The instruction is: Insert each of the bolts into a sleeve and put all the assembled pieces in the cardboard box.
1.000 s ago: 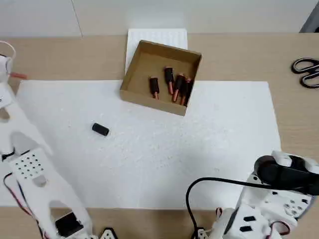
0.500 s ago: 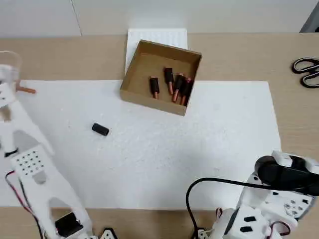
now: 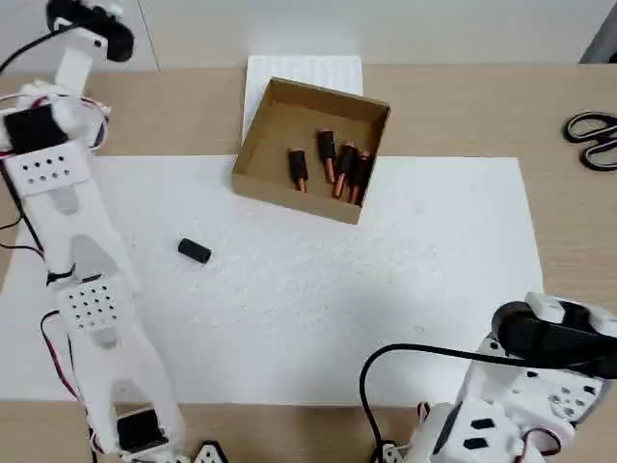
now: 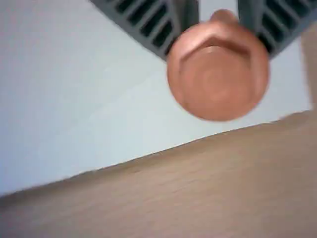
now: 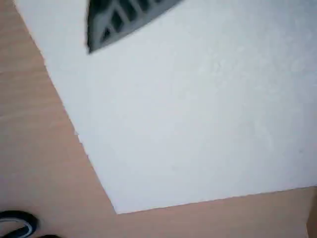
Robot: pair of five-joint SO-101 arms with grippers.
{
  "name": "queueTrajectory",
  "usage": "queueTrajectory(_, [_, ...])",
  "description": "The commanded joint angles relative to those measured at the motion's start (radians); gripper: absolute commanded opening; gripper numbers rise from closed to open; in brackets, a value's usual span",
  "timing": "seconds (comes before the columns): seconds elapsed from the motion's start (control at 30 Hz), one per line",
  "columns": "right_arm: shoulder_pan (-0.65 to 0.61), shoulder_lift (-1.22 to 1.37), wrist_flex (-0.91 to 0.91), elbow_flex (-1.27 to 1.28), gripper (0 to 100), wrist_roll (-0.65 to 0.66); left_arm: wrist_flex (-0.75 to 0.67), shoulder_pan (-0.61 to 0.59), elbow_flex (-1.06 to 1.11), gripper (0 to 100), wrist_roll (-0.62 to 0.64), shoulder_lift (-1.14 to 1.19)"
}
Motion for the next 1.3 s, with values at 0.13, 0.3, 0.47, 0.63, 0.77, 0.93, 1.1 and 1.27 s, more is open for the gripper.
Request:
queueTrajectory(0.13, [-0.004, -0.004, -0.021, -0.037, 5.0, -0.035, 0.011, -0.081, -0.007, 1, 0.425, -0.087])
queueTrajectory(0.3, [-0.168, 0.058, -0.087, -0.061, 8.4, -0.279, 0.011, -0.147, -0.056, 1, 0.671, -0.087])
queueTrajectory(0.47, [-0.414, 0.305, -0.136, -0.072, 26.6, -0.348, 0.014, -0.226, 0.005, 1, 0.769, -0.087])
queueTrajectory(0.63, [-0.723, 0.636, -0.363, -0.092, 31.2, -0.315, 0.014, -0.325, 0.150, 1, 0.769, -0.087])
queueTrajectory(0.77, [-0.924, 1.046, -0.513, -0.253, 31.2, -0.288, 0.014, -0.405, 0.282, 1, 0.786, -0.129])
queueTrajectory(0.93, [-0.984, 1.620, -0.404, -0.681, 31.1, -0.166, 0.012, -0.471, 0.535, 1, 0.799, -0.330])
queueTrajectory(1.1, [-1.070, 2.045, -0.050, -1.160, 31.1, -0.127, 0.008, -0.456, 0.785, 1, 0.804, -0.557])
queueTrajectory(1.27, [-1.165, 2.278, 0.148, -1.488, 31.1, -0.020, 0.003, -0.427, 0.929, 1, 0.879, -0.709])
